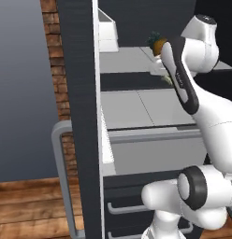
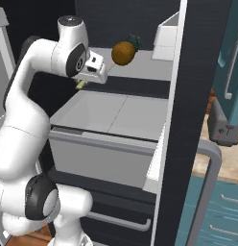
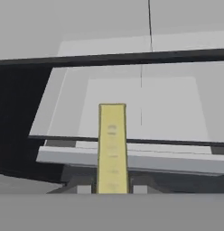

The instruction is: Pick the egg and butter from the fridge and place them by the bowl for mixing.

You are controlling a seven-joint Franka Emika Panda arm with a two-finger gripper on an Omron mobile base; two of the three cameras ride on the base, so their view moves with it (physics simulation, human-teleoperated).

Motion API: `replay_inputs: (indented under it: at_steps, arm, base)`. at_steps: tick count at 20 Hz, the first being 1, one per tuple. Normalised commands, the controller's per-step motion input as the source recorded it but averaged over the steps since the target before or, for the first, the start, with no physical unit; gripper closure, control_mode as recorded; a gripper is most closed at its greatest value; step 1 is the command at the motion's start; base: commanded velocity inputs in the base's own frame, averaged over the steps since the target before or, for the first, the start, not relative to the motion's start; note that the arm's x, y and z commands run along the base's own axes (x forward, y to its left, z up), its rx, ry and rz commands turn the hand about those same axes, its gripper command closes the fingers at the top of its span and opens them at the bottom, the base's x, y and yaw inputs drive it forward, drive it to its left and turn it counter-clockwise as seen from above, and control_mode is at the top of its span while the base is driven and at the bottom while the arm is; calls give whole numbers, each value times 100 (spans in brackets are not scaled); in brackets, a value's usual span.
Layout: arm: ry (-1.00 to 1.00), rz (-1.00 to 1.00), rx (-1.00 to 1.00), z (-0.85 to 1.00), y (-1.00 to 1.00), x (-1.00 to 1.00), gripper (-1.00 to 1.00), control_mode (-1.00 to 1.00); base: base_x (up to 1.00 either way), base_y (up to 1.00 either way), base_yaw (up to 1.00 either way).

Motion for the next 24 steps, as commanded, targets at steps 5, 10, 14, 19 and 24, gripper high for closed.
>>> replay_inputs:
  at_steps: [5, 10, 14, 19, 24]
  arm:
    - [-1, -3, 0, -7, -8, -88, 100, -100]
    - [9, -6, -3, -40, 0, -57, 100, -100]
    - [0, -4, -4, -49, 0, -58, 100, -100]
    - [0, -5, 0, -43, -3, -38, 100, -100]
    - [0, -1, 1, -1, 0, -2, 100, 100]
  base:
    - [0, 0, 0]
    - [0, 0, 0]
    - [0, 0, 0]
    - [0, 0, 0]
    - [0, 0, 0]
